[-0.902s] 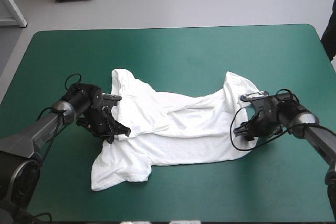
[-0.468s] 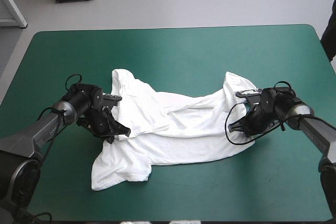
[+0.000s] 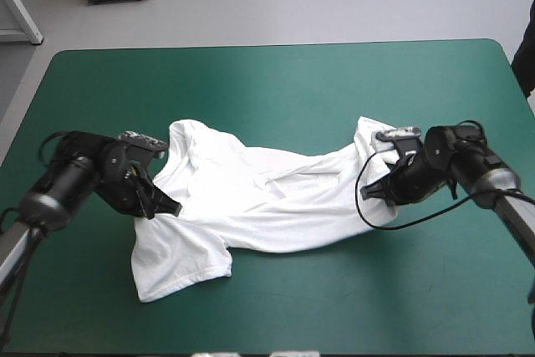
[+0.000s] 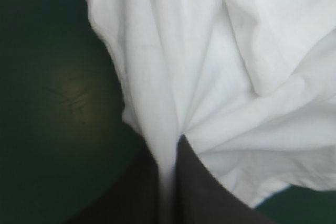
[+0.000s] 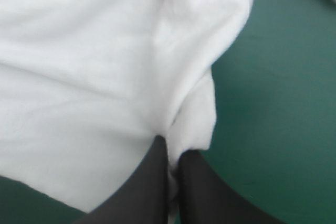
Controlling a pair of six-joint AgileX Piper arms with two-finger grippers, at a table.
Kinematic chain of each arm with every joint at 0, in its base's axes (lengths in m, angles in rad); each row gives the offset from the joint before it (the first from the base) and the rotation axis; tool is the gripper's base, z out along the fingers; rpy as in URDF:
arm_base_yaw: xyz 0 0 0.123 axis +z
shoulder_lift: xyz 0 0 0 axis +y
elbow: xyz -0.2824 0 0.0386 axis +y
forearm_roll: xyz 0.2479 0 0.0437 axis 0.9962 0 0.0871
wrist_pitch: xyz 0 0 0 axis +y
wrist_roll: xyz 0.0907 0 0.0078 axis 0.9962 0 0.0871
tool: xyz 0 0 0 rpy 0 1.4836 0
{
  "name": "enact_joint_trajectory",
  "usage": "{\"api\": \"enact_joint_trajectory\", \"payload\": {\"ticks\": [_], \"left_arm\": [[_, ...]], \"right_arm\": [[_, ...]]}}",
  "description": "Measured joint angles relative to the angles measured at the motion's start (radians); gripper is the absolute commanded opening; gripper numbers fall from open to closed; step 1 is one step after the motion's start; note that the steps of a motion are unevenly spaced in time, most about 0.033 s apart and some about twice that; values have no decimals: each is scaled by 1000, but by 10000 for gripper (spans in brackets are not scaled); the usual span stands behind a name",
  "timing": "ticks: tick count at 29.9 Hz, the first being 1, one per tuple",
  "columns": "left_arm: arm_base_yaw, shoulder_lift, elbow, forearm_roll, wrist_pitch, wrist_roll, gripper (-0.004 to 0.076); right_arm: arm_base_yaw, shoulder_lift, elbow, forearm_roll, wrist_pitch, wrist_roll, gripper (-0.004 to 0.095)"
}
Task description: Fold the cloth
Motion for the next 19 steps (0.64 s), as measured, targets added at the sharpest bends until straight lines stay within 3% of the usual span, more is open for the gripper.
{"api": "enact_joint_trajectory", "payload": {"ticks": [10, 19], "left_arm": [[0, -225, -380, -57, 59, 14, -10], [0, -256, -819, -190, 61, 32, -10]], "right_arm": [[2, -308, -351, -35, 132, 79, -17], [2, -351, -785, -36, 190, 82, -17]]}}
